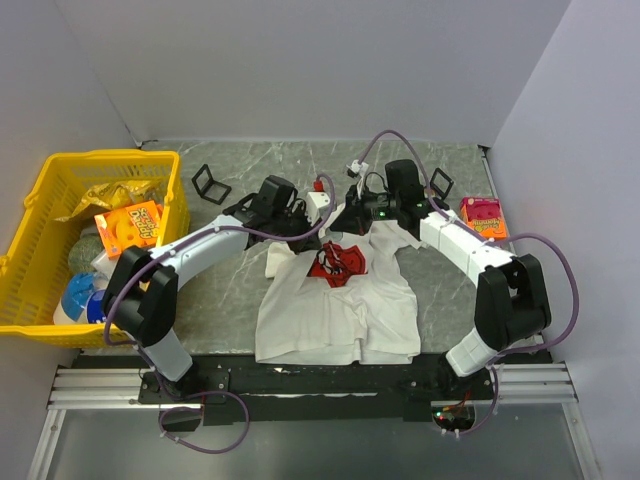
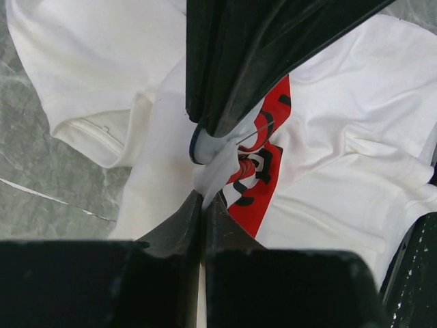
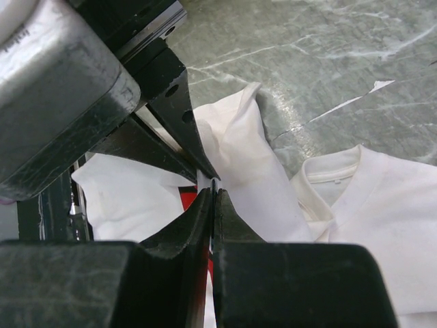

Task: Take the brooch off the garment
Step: Open the brooch on the clothes, then remove the brooch from the clothes.

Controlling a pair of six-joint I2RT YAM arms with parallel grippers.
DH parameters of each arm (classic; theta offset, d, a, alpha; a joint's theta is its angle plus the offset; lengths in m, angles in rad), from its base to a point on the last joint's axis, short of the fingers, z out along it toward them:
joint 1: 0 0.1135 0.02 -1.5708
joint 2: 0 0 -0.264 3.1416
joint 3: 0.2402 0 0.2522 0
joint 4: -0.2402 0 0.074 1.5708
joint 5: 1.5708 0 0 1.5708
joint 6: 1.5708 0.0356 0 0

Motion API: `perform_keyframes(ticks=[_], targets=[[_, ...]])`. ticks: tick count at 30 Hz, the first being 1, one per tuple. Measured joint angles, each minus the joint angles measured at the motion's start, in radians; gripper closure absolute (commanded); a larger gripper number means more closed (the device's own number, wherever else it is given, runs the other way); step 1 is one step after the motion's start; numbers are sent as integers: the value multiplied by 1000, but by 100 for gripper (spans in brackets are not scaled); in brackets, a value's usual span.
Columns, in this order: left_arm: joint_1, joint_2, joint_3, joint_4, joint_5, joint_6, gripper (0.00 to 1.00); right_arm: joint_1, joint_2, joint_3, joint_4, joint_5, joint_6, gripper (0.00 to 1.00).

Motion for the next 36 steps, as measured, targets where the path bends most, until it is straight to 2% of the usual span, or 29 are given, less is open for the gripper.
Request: perform_keyframes(ticks=[3, 23, 36], targets=[[0, 0, 0, -2, 13, 1, 99, 0, 0, 0, 0, 2, 1, 100], [0, -39, 0, -4, 158, 1, 99, 56, 20, 0, 44, 187, 90, 100], [0, -53, 0, -4, 139, 2, 96, 44, 50, 0, 62, 330, 140, 100]])
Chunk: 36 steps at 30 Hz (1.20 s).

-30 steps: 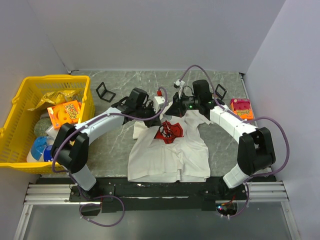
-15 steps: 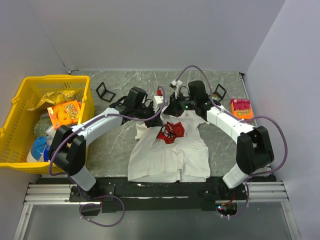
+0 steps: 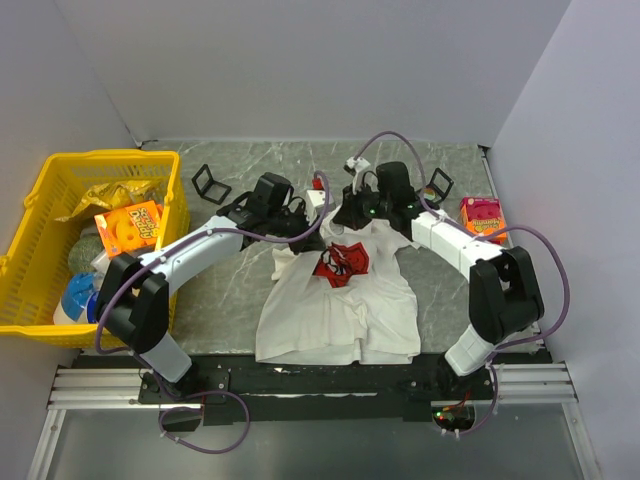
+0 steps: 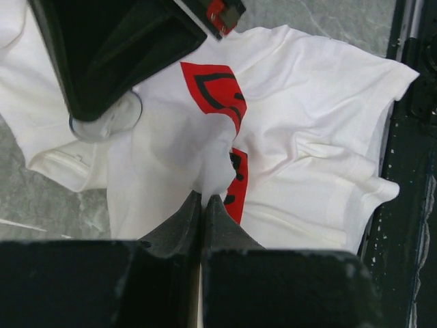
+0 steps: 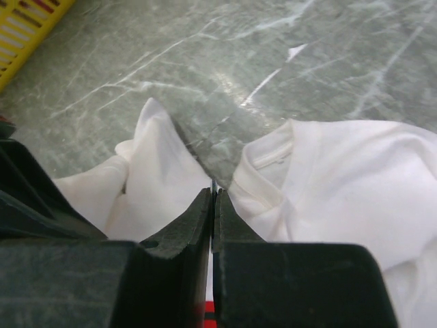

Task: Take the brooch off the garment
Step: Remove the brooch from the clothes.

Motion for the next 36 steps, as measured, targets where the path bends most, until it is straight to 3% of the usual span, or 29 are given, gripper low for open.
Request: perform_keyframes(ticks=[8, 14, 17, 21, 27, 29, 30, 32, 33, 36], targets=[[0, 0, 0, 0, -99, -5, 99, -128, -2, 0, 7, -21, 33, 100], [0, 29, 25, -10, -130, -10, 98, -155, -2, 0, 6, -85, 42, 100], [0, 30, 27, -15, -145, -11, 90, -155, -2, 0, 6, -120, 42, 100], [0, 28, 29, -16, -152, -6, 70, -154, -4, 0, 5, -167, 34, 100], [18, -7, 32, -22, -138, 19, 60, -155, -40, 0, 2, -253, 10, 100], [37, -20, 53, -32, -114, 27, 48, -155, -54, 0, 0, -271, 0, 100], [46, -23, 64, -32, -105, 30, 25, -155, -61, 0, -2, -278, -5, 100], [68, -27, 93, -29, -93, 30, 14, -155, -74, 0, -4, -289, -15, 100], [74, -28, 103, -28, -93, 35, 1, -155, -79, 0, -4, -291, -18, 100], [90, -33, 121, -10, -105, 27, 4, -157, -87, 0, -9, -293, -25, 100]])
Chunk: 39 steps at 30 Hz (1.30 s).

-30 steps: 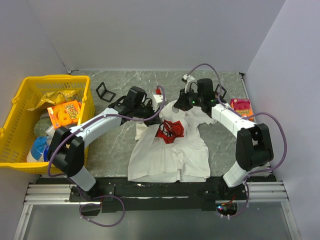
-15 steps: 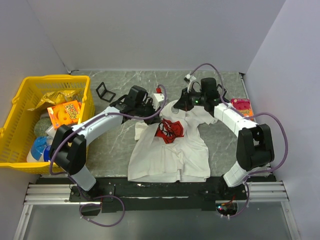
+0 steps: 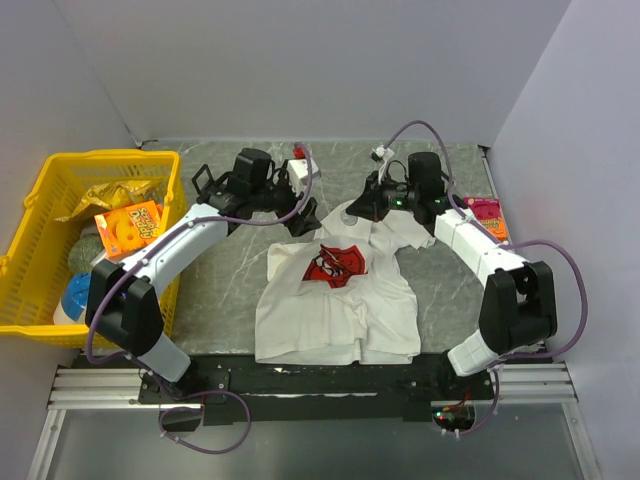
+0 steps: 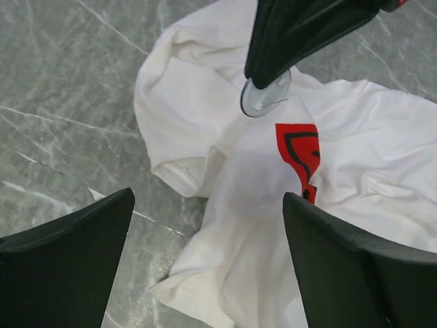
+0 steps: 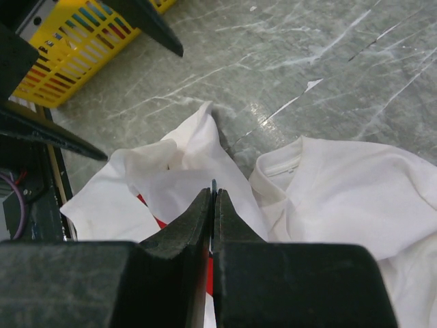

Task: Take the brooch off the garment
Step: Remove the brooch from the clothes.

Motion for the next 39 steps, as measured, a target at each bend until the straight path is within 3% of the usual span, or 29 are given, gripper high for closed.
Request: perform_keyframes(ticks=[8, 19, 28, 39], targets=[[-2, -3, 0, 98, -211, -108, 4, -7, -1, 0, -11, -2, -11, 100], [5, -35, 44, 116, -449, -145, 4, -7, -1, 0, -18, -5, -12, 100], [11, -43, 21, 117, -295, -161, 4, -7, -1, 0, -35, -96, -27, 100], [1, -43, -6, 84, 66, -131, 4, -7, -1, 0, -37, -231, -33, 100]])
